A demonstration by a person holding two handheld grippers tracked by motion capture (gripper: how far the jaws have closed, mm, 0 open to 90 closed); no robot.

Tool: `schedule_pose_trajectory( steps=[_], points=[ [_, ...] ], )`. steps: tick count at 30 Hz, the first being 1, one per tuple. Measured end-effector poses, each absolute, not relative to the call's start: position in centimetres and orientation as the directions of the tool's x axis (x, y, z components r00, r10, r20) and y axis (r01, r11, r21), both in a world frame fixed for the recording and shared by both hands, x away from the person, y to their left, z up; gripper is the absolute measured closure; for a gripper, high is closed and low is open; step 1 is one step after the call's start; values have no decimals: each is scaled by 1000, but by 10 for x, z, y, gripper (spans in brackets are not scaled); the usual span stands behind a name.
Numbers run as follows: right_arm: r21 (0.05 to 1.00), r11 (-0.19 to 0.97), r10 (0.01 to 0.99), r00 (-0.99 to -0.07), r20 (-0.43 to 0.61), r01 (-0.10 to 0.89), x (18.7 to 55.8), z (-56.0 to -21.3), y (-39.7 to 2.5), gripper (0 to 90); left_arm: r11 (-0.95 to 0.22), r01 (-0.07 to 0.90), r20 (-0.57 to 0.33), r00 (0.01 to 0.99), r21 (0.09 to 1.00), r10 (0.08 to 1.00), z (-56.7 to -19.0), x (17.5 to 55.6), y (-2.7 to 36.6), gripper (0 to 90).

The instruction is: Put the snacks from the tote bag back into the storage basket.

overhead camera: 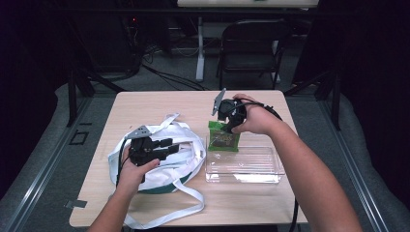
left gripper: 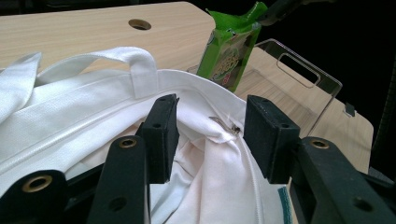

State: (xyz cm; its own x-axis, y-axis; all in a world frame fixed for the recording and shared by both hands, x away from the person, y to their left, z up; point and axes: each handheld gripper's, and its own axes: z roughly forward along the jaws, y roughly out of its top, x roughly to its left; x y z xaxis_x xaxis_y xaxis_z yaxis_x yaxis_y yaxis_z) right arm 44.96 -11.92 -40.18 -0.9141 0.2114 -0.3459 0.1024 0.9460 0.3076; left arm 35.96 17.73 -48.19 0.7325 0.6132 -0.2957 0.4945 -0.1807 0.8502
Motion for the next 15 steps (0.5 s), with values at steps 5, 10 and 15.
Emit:
schedule_pose_trajectory(
  steps=[5, 10, 15],
  points=[
    [331, 934, 249, -907, -340, 133, 444, -394, -120, 456, -181, 496, -297, 732, 849, 614, -481, 359, 178, 541],
    [372, 912, 302, -898, -319, 175, 438, -388, -124, 461, -177, 496, -297, 729, 850, 617, -481, 360, 179, 538],
    [402, 894, 340, -885, -318, 199, 433, -383, -131, 463, -171, 497, -300, 726, 851, 619, -481, 360, 180, 537]
  ],
)
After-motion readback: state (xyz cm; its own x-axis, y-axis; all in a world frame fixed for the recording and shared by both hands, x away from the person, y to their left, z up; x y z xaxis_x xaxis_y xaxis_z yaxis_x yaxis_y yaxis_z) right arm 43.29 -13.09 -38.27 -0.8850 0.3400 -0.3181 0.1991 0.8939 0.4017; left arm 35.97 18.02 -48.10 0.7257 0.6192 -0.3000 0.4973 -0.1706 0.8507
